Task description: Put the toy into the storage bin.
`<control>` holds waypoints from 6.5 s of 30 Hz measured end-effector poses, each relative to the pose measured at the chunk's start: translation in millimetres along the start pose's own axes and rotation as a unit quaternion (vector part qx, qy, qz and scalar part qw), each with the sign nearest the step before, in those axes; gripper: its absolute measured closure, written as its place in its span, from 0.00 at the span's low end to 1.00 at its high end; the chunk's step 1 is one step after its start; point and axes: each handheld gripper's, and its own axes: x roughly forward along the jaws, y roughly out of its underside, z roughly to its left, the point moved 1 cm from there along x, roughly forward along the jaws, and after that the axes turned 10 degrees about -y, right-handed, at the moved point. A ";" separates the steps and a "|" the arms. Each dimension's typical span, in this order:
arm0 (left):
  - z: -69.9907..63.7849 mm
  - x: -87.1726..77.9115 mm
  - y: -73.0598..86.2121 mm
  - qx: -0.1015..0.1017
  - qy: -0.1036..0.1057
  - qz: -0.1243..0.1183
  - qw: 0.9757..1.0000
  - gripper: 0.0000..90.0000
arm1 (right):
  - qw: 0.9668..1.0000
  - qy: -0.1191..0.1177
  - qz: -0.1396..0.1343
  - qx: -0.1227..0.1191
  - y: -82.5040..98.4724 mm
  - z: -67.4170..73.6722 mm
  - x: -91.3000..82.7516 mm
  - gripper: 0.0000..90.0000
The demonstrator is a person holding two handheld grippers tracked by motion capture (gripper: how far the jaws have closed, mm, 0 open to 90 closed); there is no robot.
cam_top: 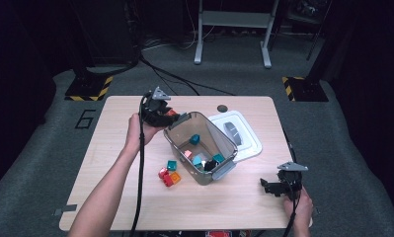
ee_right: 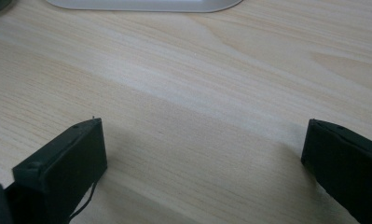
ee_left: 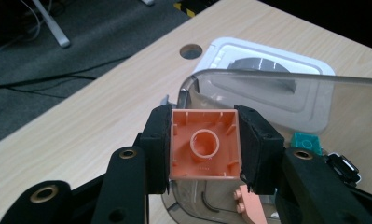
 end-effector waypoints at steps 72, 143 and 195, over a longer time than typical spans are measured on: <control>-26.3 24.6 174.2 -0.059 0.013 0.068 0.996 0.17 | 1.000 0.000 0.000 0.000 -0.1 -0.2 0.1 0.00; 9.6 -8.2 153.0 -0.040 -0.003 0.059 0.997 0.80 | 1.000 0.000 0.000 0.000 -0.1 -0.1 0.1 0.00; 32.8 -32.0 36.0 -0.014 -0.039 -0.024 0.999 0.80 | 1.000 0.000 0.000 0.000 -0.1 -0.1 0.1 0.00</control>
